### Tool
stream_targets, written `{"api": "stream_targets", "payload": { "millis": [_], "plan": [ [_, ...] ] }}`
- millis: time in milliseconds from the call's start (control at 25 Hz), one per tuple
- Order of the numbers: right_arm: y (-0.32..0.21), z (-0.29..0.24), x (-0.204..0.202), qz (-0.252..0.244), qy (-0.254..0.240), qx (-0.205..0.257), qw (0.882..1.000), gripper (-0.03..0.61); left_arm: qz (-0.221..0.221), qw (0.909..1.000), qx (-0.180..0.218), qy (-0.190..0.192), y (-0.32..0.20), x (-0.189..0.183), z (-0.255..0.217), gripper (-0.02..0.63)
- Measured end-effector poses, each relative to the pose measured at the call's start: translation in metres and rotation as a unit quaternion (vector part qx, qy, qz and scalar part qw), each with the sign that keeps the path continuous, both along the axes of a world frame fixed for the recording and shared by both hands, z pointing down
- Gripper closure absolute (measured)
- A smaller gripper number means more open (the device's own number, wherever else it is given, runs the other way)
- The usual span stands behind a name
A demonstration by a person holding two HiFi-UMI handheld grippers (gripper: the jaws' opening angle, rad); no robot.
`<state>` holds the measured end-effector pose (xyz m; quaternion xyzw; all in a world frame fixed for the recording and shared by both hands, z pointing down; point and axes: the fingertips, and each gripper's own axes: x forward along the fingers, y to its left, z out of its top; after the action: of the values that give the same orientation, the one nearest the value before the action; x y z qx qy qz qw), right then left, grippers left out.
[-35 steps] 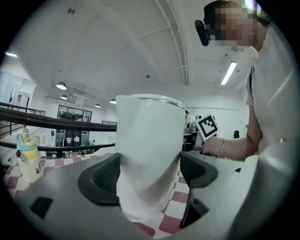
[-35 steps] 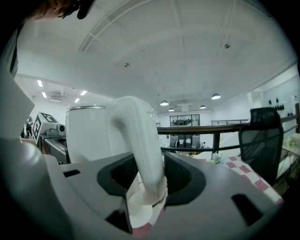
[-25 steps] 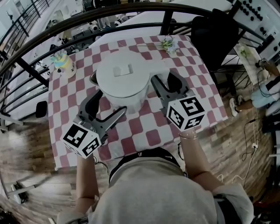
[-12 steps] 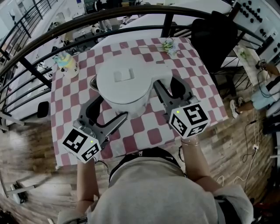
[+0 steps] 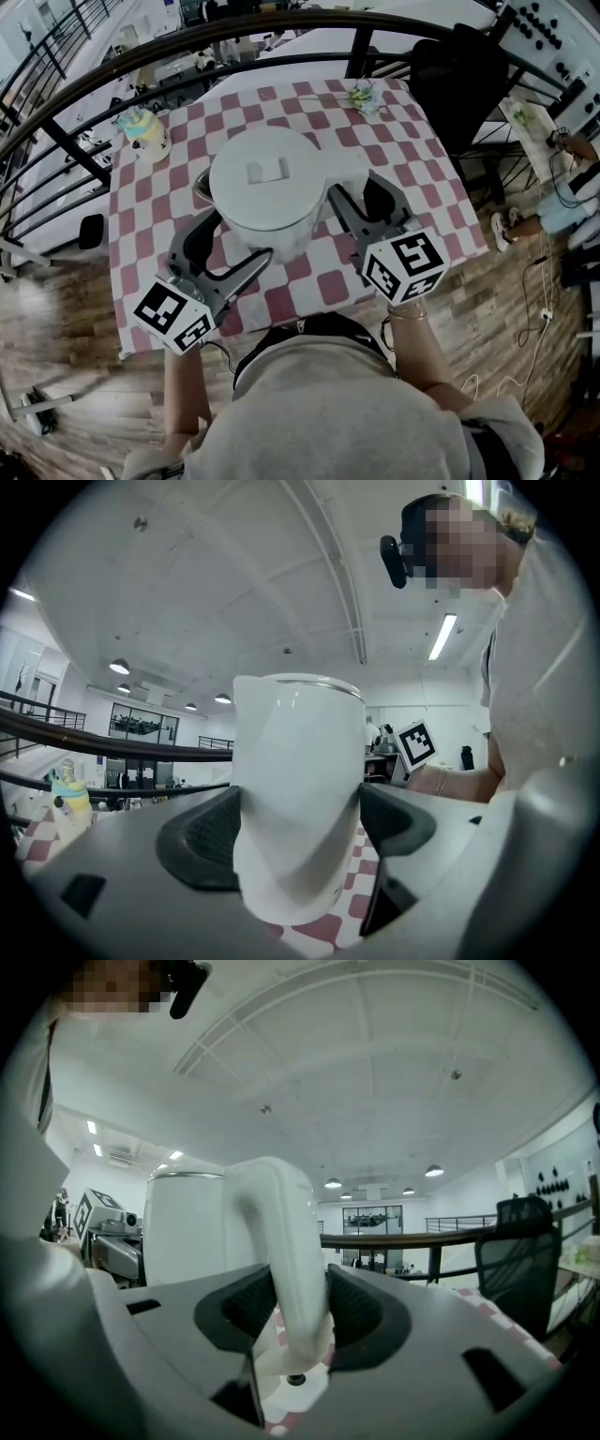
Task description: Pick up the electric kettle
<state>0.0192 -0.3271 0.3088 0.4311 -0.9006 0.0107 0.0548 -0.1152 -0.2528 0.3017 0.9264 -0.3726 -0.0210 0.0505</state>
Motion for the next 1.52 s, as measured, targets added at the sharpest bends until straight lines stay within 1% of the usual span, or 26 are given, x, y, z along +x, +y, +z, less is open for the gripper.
{"api": "stream_targets", "payload": {
  "millis": [160, 360, 720, 880, 1160, 1520],
  "plan": [
    [-0.0007, 0.002, -0.0007, -0.002, 0.009, 0.002, 1.0, 0.408, 0.0, 1.0, -0.009, 0.001, -0.0002, 0.0002, 0.0048, 0.206],
    [0.0011, -0.0002, 0.0005, 0.006, 0.012, -0.004, 1.0, 0.408, 0.002, 0.9999, -0.009, 0.012, 0.0, 0.0001, 0.0035, 0.206],
    [0.0017, -0.0014, 0.0038, 0.012, 0.009, 0.004, 1.0, 0.411, 0.014, 0.9999, 0.006, 0.006, -0.0023, 0.0016, -0.0017, 0.206],
    [0.0014, -0.0015, 0.0062, 0.016, 0.007, -0.001, 1.0, 0.411, 0.018, 0.9998, 0.006, 0.004, -0.0036, 0.0034, -0.0022, 0.206],
    [-0.0002, 0.0007, 0.007, 0.019, 0.007, -0.005, 1.0, 0.411, 0.018, 0.9998, 0.004, 0.001, -0.0051, 0.0045, -0.0001, 0.206],
    [-0.0067, 0.0014, 0.0084, 0.023, 0.003, -0.008, 1.0, 0.413, 0.009, 0.9999, 0.003, 0.014, -0.0096, 0.0056, 0.0005, 0.206]
  ]
}}
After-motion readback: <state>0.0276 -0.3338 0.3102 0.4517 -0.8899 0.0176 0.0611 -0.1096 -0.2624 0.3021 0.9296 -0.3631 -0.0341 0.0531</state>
